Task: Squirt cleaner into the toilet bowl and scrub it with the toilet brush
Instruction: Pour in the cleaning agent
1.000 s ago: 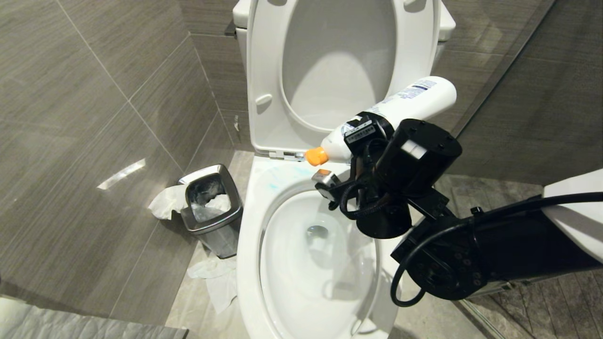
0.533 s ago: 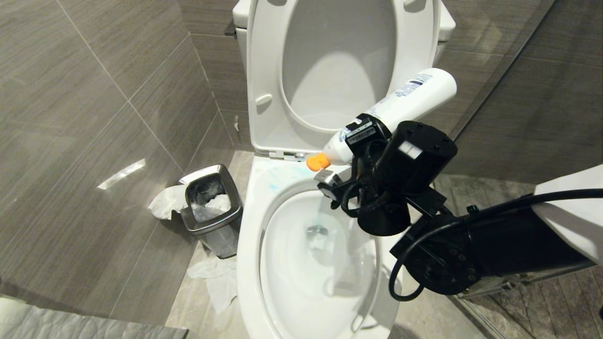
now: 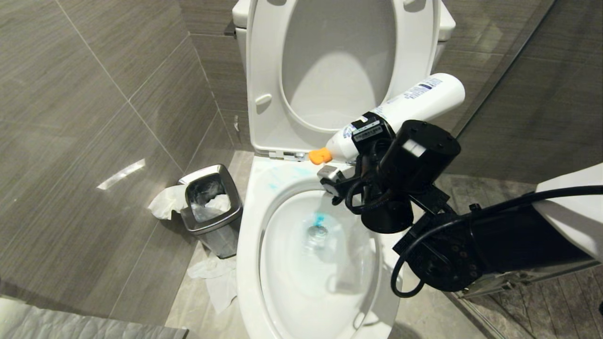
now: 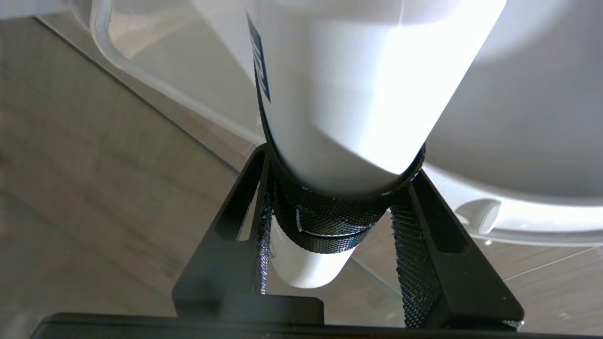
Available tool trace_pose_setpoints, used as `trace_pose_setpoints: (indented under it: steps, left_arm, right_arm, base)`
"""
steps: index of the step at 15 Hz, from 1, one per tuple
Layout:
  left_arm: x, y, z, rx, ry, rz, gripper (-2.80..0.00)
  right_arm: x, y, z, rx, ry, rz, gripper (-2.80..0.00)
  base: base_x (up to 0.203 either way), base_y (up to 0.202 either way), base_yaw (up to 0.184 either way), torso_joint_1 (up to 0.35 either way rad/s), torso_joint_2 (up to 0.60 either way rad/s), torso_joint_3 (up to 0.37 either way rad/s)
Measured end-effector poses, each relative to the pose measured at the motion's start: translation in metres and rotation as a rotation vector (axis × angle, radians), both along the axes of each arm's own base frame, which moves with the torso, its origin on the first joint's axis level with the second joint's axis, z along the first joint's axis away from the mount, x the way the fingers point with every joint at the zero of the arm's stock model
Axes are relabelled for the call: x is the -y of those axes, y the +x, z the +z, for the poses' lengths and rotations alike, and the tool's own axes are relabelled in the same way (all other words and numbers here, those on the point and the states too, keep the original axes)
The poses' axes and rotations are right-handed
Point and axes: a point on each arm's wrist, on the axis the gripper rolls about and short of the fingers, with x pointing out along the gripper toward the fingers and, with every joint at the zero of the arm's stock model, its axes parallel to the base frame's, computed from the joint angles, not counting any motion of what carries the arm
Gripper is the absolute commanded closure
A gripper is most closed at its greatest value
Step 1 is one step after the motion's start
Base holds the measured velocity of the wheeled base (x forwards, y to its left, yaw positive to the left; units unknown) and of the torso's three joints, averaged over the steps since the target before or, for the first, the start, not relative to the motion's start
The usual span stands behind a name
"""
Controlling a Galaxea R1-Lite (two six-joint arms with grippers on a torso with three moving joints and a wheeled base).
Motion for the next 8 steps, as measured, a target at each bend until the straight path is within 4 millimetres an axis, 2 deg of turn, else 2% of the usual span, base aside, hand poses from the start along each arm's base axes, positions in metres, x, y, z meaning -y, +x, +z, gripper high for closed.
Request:
trace_pose_setpoints:
  steps: [8]
  left_arm:
    - [0.0000,0.0000,0.0000,0.000,0.000,0.000,0.00]
  right_arm:
    - [0.0038,-0.0062,0.0019,0.022,0.135,0.033,0.00]
  base:
    - [0.000,0.000,0.000,0.000,0.00,0.000]
